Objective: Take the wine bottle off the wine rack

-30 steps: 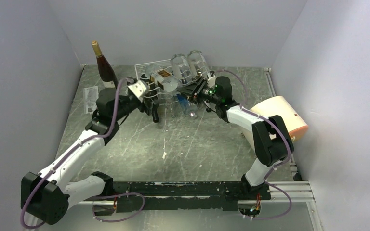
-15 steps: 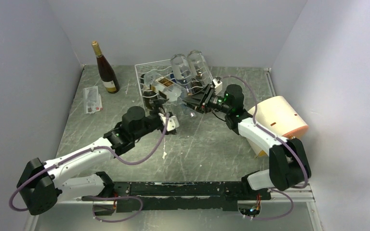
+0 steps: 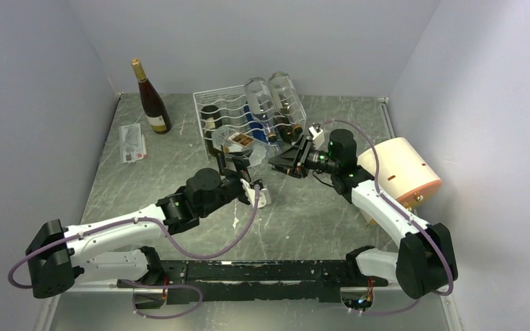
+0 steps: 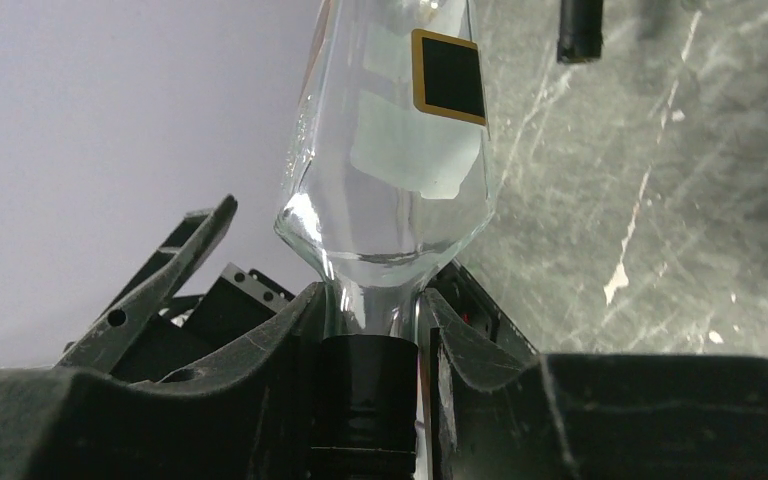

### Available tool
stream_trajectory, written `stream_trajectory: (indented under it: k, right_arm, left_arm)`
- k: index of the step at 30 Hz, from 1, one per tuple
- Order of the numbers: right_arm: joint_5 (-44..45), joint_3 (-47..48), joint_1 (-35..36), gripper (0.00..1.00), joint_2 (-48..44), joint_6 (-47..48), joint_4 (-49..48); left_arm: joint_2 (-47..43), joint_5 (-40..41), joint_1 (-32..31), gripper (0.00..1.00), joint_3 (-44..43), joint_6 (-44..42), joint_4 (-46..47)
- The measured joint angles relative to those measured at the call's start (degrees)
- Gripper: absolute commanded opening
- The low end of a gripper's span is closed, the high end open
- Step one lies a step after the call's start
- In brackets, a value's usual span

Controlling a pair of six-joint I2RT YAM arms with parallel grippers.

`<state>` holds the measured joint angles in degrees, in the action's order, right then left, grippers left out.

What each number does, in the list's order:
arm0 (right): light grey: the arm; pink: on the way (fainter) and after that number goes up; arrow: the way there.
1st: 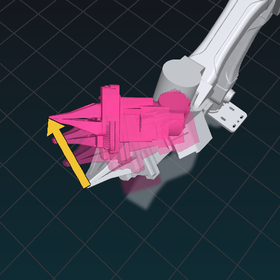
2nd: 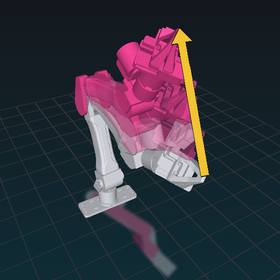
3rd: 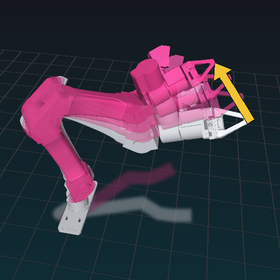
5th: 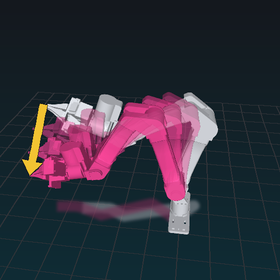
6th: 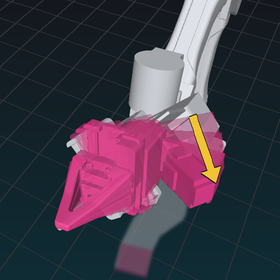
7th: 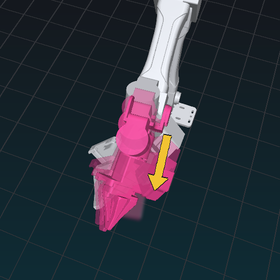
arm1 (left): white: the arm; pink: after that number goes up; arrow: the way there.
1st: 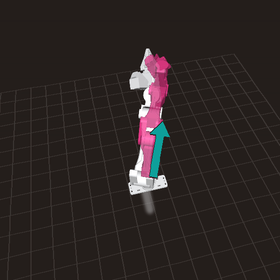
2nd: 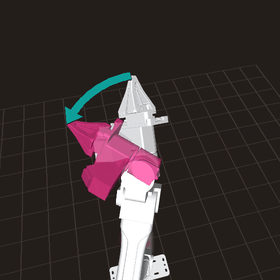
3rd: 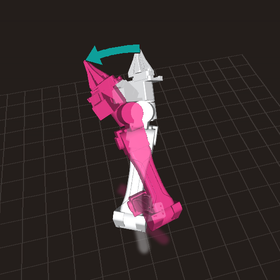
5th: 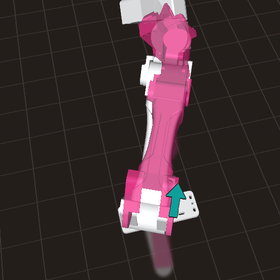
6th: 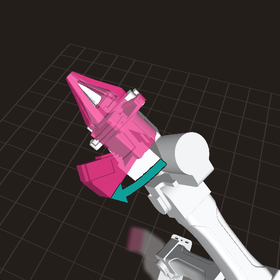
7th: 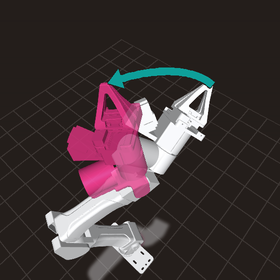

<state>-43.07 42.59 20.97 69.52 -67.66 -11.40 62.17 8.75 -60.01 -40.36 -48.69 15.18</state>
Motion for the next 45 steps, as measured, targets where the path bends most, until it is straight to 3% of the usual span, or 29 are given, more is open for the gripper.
stream_trajectory:
  k: [9,16,18,22,24,27,32,40,45]
  right_arm:
    - [-1.25,-1.20,-0.02,0.00,-4.79,3.56,10.84]
    - [-1.60,-2.29,-0.17,0.00,-8.33,5.88,16.50]
    - [-1.86,-3.06,-0.17,0.00,-9.01,6.08,16.63]
    - [-2.05,-3.34,-0.31,0.00,-9.99,6.60,18.08]
    - [-2.19,-3.23,-0.39,0.14,-10.49,6.88,19.56]
    - [-2.43,-3.06,-0.39,0.52,-10.47,8.31,20.46]
    - [-2.49,-0.13,-0.35,0.80,-10.23,14.86,21.92]
    - [1.03,7.23,-0.35,0.99,-9.62,22.56,25.49]
    - [8.94,16.63,-0.48,1.00,-9.55,28.96,30.34]
  left_arm:
    - [9.20,0.07,-0.04,1.00,-2.40,-3.39,-2.03]
    - [16.20,2.03,-0.02,0.94,-3.61,-5.16,2.03]
    - [17.51,2.23,0.04,0.83,-4.04,-5.16,2.93]
    - [18.80,2.91,-0.20,0.49,-4.26,-6.23,3.52]
    - [18.99,3.17,-0.68,0.37,-4.24,-6.73,3.41]
    - [18.86,3.85,-1.09,0.08,-4.20,-6.01,3.19]
    - [17.05,5.81,-1.16,0.07,-2.71,2.14,1.27]
    - [9.22,8.24,-0.98,0.07,2.95,14.51,-3.21]
    - [1.11,9.22,0.31,0.07,3.85,23.06,-6.60]
